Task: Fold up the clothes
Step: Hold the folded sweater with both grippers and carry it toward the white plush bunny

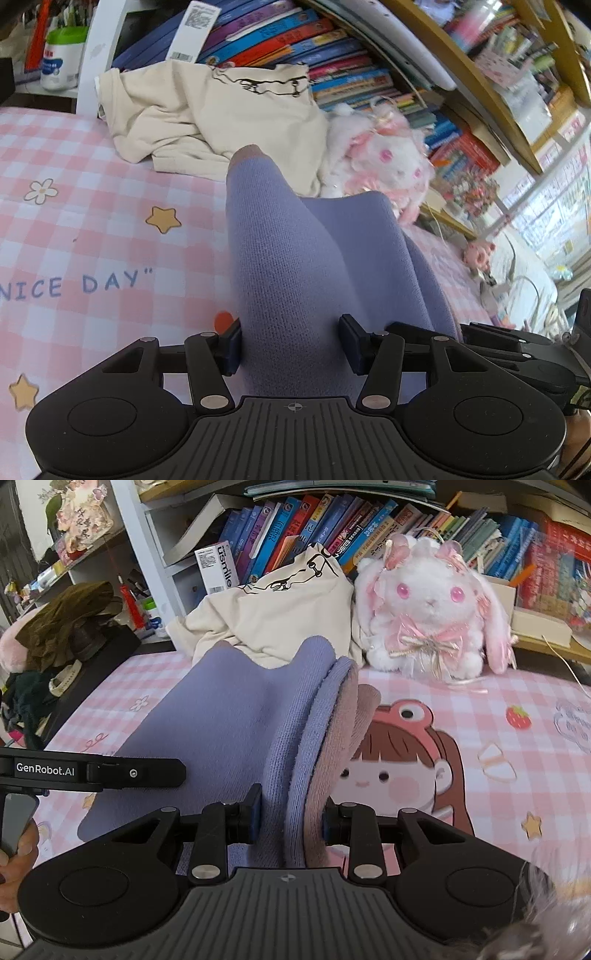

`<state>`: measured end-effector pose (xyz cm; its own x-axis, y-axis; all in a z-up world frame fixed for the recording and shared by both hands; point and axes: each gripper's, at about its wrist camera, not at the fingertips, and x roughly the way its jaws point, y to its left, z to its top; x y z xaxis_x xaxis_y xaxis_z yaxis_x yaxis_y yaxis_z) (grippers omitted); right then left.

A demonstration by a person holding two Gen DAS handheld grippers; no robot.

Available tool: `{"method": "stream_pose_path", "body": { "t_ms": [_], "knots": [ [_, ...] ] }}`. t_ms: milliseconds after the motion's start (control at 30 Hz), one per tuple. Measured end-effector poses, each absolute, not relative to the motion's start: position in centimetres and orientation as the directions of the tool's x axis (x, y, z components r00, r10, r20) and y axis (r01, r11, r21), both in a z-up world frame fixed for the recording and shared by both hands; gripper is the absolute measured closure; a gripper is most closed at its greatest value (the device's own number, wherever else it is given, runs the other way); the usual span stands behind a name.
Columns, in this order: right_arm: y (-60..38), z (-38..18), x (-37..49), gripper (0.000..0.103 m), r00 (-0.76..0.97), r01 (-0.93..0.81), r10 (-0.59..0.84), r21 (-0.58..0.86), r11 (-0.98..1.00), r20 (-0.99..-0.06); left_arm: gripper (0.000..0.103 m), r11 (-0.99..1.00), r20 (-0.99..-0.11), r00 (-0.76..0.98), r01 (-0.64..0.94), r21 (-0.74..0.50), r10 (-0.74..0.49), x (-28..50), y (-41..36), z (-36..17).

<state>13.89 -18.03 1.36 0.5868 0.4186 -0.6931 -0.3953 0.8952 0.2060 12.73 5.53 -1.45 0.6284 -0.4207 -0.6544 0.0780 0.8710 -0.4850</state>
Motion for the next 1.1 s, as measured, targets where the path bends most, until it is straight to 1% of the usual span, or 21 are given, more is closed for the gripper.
{"method": "stream_pose_path", "body": {
  "t_ms": [233,500,567,633,833,900,933,967,1000,1067,1100],
  "knots": [
    [-17.2,0.3,18.2,0.076,0.553,-0.36,0.402,0.226,0.905,-0.73,0.051,0.871,-0.668,0.626,0.039,-0.49,-0.404,15.8,5.8,-2.9],
    [-16.8,-1.1,21.3,0.075,0.535,-0.332,0.418,0.272,0.903,-0.734,0.051,0.87,-0.678,0.619,0.017,-0.493,-0.396,18.5,6.6,-3.8],
    [-16.8,-1.6,22.2,0.071,0.527,-0.322,0.425,0.29,0.901,-0.736,0.051,0.864,-0.678,0.616,0.007,-0.504,-0.4,19.1,7.1,-4.2],
    [-16.9,-1.9,23.0,0.07,0.52,-0.31,0.439,0.316,0.897,-0.733,0.05,0.857,-0.671,0.62,0.003,-0.515,-0.405,19.5,7.5,-4.4],
    [-17.5,-2.7,24.3,0.065,0.52,-0.283,0.466,0.37,0.885,-0.716,0.045,0.843,-0.659,0.622,0.003,-0.538,-0.423,20.6,8.0,-5.2],
    [-17.7,-3.0,24.5,0.063,0.521,-0.27,0.471,0.387,0.882,-0.712,0.041,0.847,-0.662,0.62,0.007,-0.532,-0.421,20.7,7.9,-5.3],
    [-17.8,-3.2,24.5,0.061,0.521,-0.258,0.474,0.398,0.88,-0.71,0.039,0.848,-0.663,0.62,0.008,-0.53,-0.42,20.8,7.8,-5.4],
    [-17.9,-3.3,24.5,0.058,0.522,-0.245,0.475,0.409,0.879,-0.708,0.035,0.849,-0.663,0.621,0.005,-0.529,-0.417,20.8,7.8,-5.4],
    [-18.1,-3.5,24.5,0.056,0.522,-0.232,0.476,0.419,0.878,-0.707,0.035,0.848,-0.661,0.625,0.002,-0.53,-0.415,20.8,7.8,-5.5],
    [-18.3,-3.5,24.4,0.049,0.524,-0.216,0.476,0.43,0.876,-0.707,0.034,0.85,-0.662,0.627,0.002,-0.526,-0.411,21.0,7.8,-5.5],
    [-18.3,-3.4,24.3,0.048,0.524,-0.217,0.474,0.427,0.878,-0.707,0.031,0.856,-0.666,0.628,-0.001,-0.517,-0.402,21.0,7.7,-5.3]
  ]
}}
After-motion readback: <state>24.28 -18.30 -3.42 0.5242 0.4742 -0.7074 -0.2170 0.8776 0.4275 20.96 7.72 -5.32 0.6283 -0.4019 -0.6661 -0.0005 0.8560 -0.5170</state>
